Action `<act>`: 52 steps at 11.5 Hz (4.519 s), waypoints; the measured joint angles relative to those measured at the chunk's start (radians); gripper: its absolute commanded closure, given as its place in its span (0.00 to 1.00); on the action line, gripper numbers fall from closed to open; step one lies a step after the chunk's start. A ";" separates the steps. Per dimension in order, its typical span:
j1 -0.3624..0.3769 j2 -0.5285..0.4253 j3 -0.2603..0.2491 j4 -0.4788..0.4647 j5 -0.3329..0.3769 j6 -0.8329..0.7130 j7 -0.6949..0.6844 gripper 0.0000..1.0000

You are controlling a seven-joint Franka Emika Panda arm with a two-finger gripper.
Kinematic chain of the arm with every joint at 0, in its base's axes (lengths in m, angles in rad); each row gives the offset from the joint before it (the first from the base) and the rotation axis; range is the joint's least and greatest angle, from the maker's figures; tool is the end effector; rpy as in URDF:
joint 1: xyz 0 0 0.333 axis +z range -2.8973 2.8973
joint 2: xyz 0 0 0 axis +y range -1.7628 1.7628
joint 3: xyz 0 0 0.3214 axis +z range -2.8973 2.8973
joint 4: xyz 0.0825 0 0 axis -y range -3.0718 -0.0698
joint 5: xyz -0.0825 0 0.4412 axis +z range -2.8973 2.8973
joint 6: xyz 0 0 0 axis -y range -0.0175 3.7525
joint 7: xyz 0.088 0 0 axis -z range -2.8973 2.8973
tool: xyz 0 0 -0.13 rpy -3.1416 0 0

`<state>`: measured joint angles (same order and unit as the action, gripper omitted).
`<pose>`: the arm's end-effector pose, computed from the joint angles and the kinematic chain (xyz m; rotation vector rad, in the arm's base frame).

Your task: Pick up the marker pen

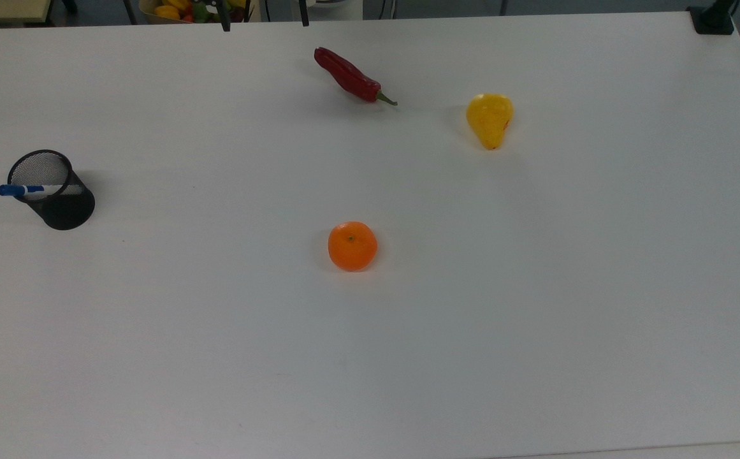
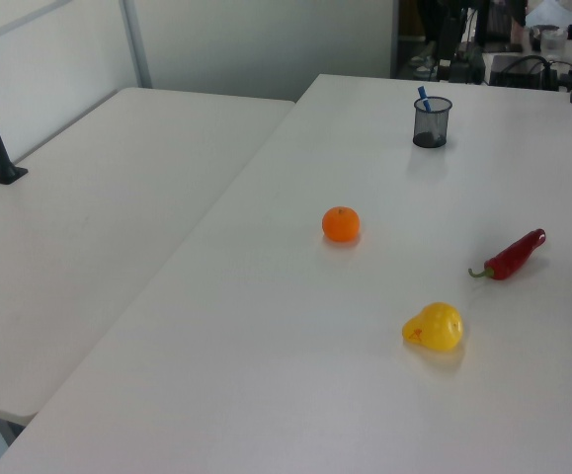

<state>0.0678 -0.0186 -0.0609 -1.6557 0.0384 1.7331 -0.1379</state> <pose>0.6222 0.0084 0.5881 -3.0973 -0.2177 -0.1528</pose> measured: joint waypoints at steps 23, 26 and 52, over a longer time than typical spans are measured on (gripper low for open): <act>-0.001 0.000 -0.003 0.000 0.000 0.000 -0.004 0.00; -0.008 0.001 -0.007 0.006 0.000 0.003 -0.005 0.00; -0.141 0.405 -0.312 0.013 -0.049 0.816 0.107 0.26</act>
<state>-0.0730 0.3867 -0.3727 -1.6431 -0.0108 2.5487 -0.0308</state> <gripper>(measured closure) 0.251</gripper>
